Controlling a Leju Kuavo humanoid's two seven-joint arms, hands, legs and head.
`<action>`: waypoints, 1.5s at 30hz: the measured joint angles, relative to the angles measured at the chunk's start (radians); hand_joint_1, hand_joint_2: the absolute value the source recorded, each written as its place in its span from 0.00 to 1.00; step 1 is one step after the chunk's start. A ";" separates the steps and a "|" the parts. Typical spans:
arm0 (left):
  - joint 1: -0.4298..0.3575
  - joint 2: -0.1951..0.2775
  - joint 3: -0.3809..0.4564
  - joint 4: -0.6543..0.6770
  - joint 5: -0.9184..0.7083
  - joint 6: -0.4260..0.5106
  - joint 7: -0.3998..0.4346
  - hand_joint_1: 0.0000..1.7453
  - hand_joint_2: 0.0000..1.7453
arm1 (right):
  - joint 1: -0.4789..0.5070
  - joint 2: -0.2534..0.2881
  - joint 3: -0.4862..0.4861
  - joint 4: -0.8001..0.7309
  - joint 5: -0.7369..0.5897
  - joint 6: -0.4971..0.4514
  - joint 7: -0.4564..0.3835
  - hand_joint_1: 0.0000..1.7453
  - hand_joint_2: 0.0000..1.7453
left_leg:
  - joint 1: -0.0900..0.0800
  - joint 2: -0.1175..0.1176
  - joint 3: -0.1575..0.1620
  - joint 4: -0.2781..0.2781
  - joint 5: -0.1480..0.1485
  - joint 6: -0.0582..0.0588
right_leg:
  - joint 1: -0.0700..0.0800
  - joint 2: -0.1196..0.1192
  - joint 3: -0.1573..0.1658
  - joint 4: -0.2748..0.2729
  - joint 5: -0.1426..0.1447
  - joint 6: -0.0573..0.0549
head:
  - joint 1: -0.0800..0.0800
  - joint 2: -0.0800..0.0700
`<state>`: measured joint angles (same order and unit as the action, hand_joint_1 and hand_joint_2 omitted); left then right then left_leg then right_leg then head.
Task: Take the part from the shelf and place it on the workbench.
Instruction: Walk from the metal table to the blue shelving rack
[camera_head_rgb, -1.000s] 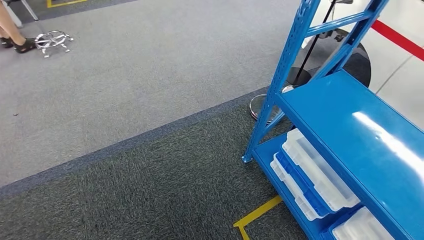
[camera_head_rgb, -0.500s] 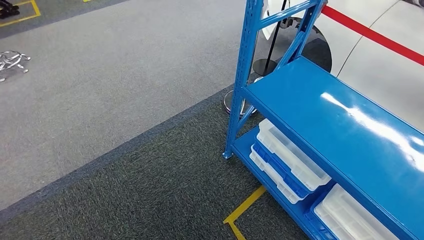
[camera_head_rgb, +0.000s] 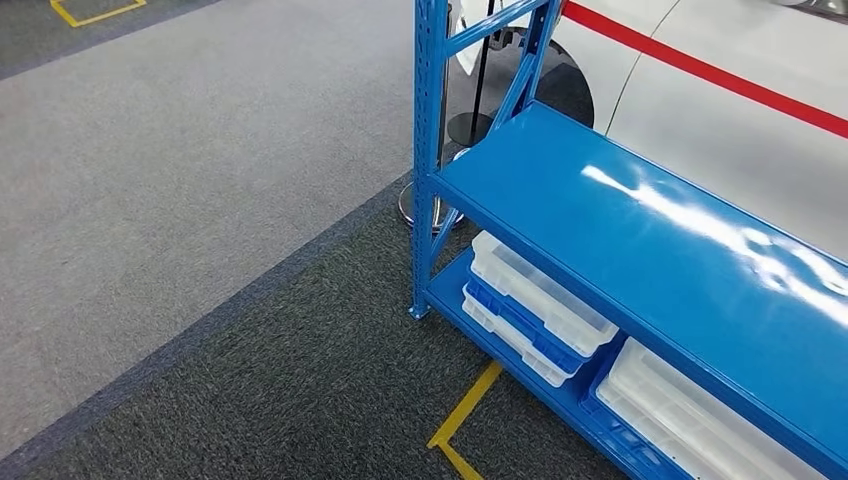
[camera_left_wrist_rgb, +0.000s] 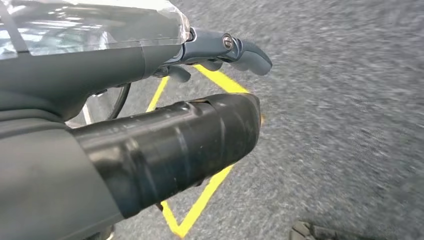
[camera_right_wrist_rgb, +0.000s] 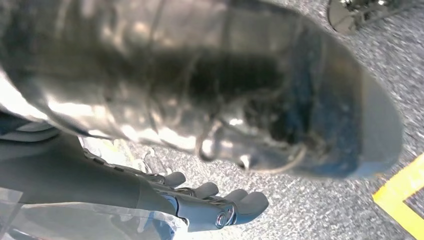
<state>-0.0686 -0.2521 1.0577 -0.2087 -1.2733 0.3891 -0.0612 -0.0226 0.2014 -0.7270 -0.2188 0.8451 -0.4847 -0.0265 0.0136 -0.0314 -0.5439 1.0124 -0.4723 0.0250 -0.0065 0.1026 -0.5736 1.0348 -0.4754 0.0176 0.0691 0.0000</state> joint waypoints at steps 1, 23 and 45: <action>0.000 0.001 0.004 0.000 0.006 0.000 -0.004 0.00 0.00 | -0.001 0.000 0.000 0.000 0.006 0.000 0.000 0.00 0.00 | 0.002 0.012 0.002 -0.006 0.004 0.006 | 0.001 -0.025 -0.012 0.026 -0.017 0.005 | 0.001 0.000; 0.005 0.019 0.060 0.000 0.042 -0.001 -0.025 0.00 0.00 | -0.021 0.010 0.017 0.003 0.046 0.000 -0.006 0.00 0.00 | 0.005 0.034 -0.079 0.226 -0.106 -0.036 | 0.000 -0.038 0.004 -0.010 0.013 -0.039 | 0.001 0.000; -0.004 0.025 0.063 0.000 0.037 -0.005 -0.033 0.00 0.00 | -0.022 0.014 0.016 0.006 0.039 0.015 -0.010 0.00 0.00 | 0.000 0.145 0.056 -0.016 -0.043 -0.032 | -0.004 -0.141 -0.007 -0.009 0.016 -0.012 | 0.002 0.000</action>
<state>-0.0728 -0.2267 1.1203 -0.2087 -1.2364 0.3841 -0.0938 -0.0449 0.2152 -0.7112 -0.2132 0.8839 -0.4696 -0.0362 0.0134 0.1140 -0.4880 0.9968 -0.5152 -0.0070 -0.0110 -0.0384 -0.5805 1.0262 -0.4595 0.0052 0.0714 0.0000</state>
